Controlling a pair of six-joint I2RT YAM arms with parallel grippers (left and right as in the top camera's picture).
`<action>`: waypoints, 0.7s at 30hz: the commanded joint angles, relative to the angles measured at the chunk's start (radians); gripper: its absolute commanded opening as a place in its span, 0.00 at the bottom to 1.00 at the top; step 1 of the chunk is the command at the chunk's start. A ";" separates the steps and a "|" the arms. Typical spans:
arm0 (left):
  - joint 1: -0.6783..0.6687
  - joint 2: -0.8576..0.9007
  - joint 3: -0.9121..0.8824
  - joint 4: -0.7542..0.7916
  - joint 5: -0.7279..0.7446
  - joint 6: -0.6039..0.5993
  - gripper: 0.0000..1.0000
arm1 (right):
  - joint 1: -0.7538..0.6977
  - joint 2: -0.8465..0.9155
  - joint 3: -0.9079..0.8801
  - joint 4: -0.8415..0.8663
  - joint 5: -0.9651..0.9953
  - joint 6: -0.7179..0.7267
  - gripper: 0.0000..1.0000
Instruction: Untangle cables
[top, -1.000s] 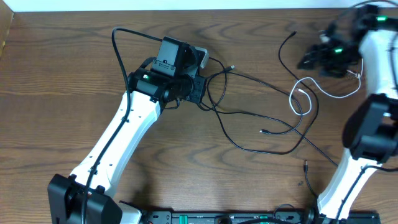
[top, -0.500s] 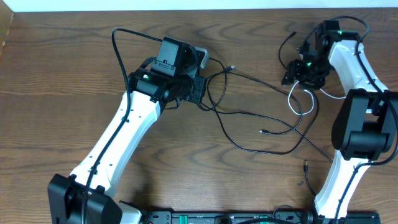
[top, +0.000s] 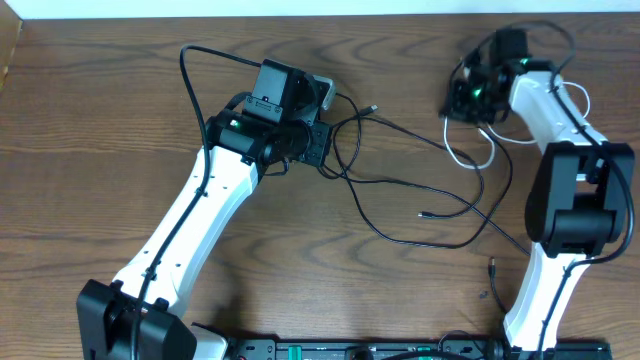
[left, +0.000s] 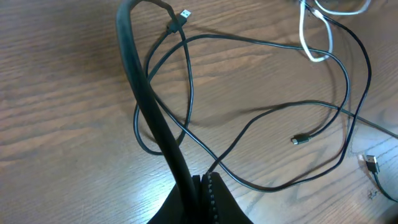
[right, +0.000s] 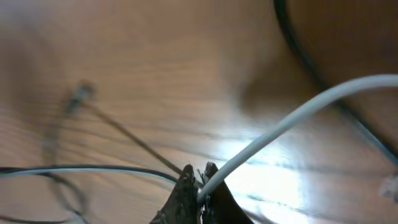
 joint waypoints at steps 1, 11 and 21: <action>-0.004 0.007 0.005 -0.001 -0.007 0.002 0.07 | -0.085 -0.069 0.162 -0.027 -0.192 0.016 0.01; -0.004 0.007 0.005 0.000 -0.007 0.002 0.08 | -0.420 -0.092 0.377 -0.055 -0.242 0.092 0.01; -0.004 0.007 0.005 0.000 -0.007 0.002 0.08 | -0.740 -0.087 0.376 0.006 -0.130 0.176 0.01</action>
